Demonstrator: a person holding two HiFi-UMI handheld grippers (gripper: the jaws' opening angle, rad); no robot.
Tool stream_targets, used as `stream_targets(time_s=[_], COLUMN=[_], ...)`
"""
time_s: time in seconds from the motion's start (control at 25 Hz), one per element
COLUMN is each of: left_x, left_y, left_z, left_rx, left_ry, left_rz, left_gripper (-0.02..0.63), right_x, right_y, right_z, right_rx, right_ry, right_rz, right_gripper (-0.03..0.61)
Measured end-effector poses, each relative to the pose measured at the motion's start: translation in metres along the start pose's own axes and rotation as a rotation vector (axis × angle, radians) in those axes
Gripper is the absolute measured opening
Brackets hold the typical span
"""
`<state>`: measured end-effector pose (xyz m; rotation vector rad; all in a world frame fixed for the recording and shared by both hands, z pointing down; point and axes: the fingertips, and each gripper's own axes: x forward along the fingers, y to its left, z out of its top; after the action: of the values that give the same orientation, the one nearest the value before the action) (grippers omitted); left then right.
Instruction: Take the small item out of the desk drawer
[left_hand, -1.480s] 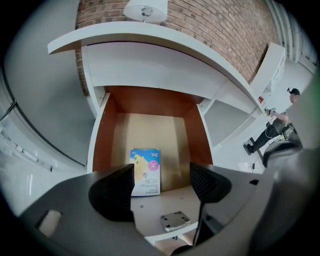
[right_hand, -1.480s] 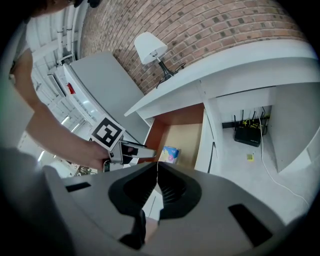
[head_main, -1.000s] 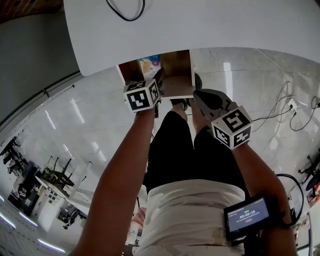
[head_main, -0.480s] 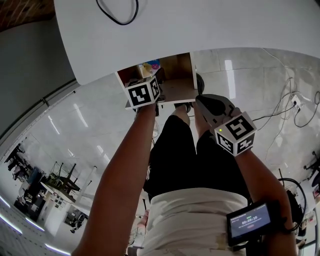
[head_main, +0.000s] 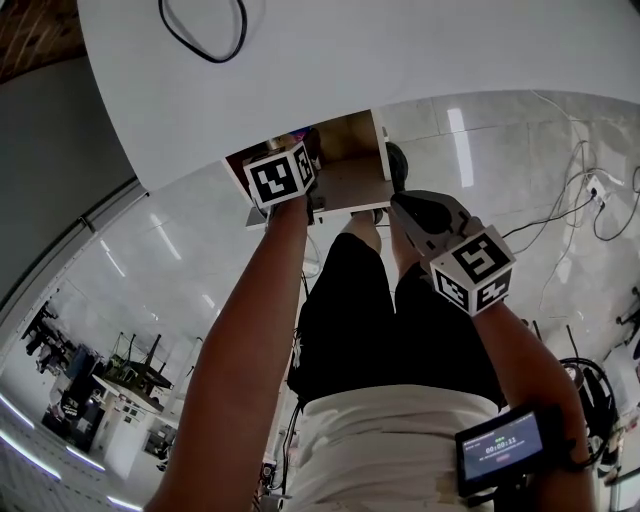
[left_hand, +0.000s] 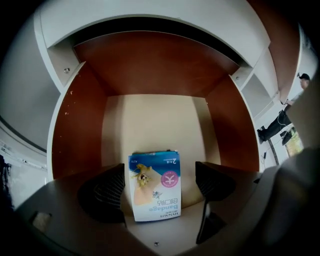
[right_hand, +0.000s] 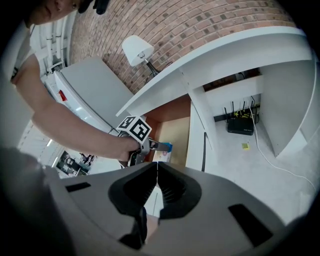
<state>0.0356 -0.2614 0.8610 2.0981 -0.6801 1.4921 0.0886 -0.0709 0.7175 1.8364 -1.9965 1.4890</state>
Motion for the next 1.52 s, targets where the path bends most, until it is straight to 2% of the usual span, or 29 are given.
stream_targets(time_s=[0.56,1.08,1.16,1.52], left_x=[0.018,0.028,0.029,0.019], left_y=[0.012,0.016,0.017,0.014], left_z=[-0.005,-0.008,-0.007,-0.008], left_rx=[-0.007,-0.027,-0.031,-0.052], left_ry=[0.023,0.039,0.037,0.019], left_rz=[0.071,0.072,0.070,0.051], left_gripper=[0.419,0.416,0.393,0.382], right_x=[-0.007,-0.006,-0.005,-0.007], right_y=[-0.014,-0.018,-0.019,-0.017], right_z=[-0.001,-0.004,-0.003,-0.001], right_rx=[0.038,0.054,0.053,0.047], right_ry=[-0.003,-0.006,-0.006,-0.005], right_rz=[-0.033,-0.045,-0.046,-0.036], right_gripper=[0.006,0.006,0.006,0.006])
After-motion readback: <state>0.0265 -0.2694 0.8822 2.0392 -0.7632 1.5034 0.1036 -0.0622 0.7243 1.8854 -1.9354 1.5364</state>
